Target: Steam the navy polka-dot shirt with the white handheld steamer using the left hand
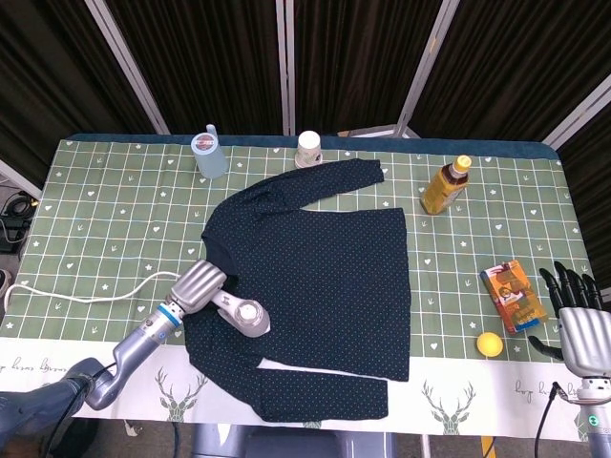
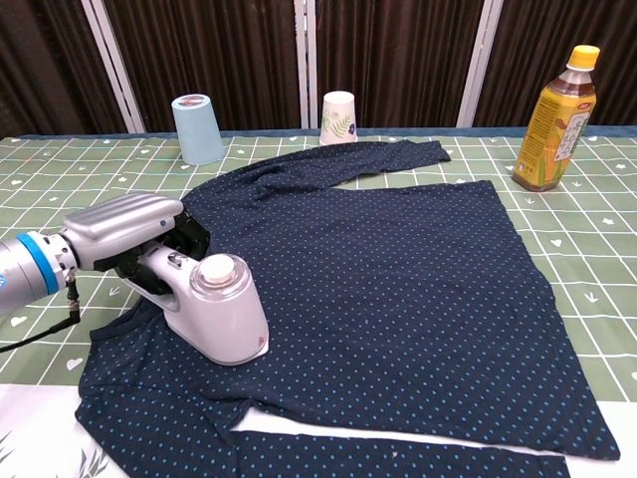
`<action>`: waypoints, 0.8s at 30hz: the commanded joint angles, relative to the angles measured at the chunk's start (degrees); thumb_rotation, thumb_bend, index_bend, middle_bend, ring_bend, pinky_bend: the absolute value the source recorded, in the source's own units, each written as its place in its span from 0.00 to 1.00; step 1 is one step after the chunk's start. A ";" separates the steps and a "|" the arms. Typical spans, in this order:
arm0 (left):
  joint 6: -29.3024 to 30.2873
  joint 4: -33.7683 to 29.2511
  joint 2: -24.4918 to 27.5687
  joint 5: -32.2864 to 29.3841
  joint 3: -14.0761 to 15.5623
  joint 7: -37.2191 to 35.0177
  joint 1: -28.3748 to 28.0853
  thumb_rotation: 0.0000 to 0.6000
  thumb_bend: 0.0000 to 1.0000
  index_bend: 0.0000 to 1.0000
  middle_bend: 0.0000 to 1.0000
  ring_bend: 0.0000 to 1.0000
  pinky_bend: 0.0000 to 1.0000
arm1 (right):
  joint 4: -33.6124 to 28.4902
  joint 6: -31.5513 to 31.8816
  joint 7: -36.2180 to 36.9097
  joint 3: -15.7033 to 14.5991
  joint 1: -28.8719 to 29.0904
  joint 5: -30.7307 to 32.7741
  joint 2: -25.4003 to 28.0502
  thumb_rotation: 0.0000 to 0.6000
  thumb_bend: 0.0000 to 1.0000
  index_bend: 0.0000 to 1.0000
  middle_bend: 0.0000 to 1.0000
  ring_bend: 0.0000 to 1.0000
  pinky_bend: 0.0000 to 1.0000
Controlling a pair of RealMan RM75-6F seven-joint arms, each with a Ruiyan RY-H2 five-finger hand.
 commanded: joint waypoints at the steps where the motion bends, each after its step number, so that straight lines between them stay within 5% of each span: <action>1: 0.42 0.45 0.56 0.22 0.24 -0.80 0.34 1.00 0.57 1.00 0.89 0.78 1.00 | -0.02 0.06 -0.05 0.00 -0.01 -0.03 0.01 1.00 0.00 0.00 0.00 0.00 0.00; 24: 1.82 -7.53 0.50 4.98 2.56 0.98 -0.31 1.00 0.57 1.00 0.89 0.78 1.00 | -0.08 0.34 0.33 -0.01 -0.20 -0.04 0.21 1.00 0.00 0.00 0.00 0.00 0.00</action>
